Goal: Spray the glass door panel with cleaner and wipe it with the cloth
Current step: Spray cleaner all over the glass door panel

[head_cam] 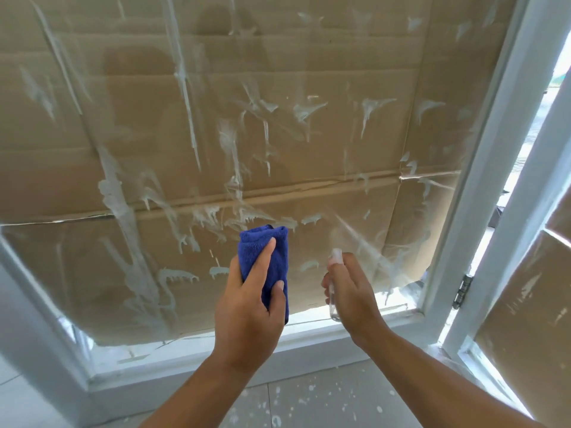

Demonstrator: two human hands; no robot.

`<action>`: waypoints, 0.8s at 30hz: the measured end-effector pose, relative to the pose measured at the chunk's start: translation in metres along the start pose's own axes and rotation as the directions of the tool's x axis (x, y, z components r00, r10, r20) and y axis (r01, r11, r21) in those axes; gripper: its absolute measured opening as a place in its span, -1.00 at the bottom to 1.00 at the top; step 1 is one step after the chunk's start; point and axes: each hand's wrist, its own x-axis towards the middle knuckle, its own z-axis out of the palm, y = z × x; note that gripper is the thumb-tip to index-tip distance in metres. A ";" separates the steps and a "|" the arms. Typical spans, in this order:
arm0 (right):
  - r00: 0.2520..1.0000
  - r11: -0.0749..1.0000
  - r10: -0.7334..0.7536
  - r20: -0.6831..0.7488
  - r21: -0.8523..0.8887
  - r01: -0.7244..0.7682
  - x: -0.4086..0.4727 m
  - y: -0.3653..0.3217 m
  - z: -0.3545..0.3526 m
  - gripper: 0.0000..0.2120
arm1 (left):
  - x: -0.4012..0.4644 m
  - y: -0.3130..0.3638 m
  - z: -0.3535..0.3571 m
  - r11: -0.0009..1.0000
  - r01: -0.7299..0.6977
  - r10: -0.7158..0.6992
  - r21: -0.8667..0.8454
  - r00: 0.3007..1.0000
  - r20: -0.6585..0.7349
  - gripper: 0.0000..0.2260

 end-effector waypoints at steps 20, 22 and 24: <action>0.951 0.964 -0.093 0.295 -0.213 0.160 -0.034 -0.155 0.124 -0.77 | 0.059 0.006 -0.178 0.943 0.313 -0.301 0.114 0.947 -0.109 -0.43; 0.951 0.970 -0.056 0.305 -0.208 0.124 -0.031 -0.194 0.126 -0.76 | 0.077 0.024 -0.199 0.922 0.366 -0.354 0.125 0.928 -0.113 -0.42; 0.948 0.974 -0.017 0.317 -0.210 0.088 -0.029 -0.233 0.125 -0.73 | 0.096 0.046 -0.223 0.894 0.434 -0.426 0.110 0.900 -0.088 -0.33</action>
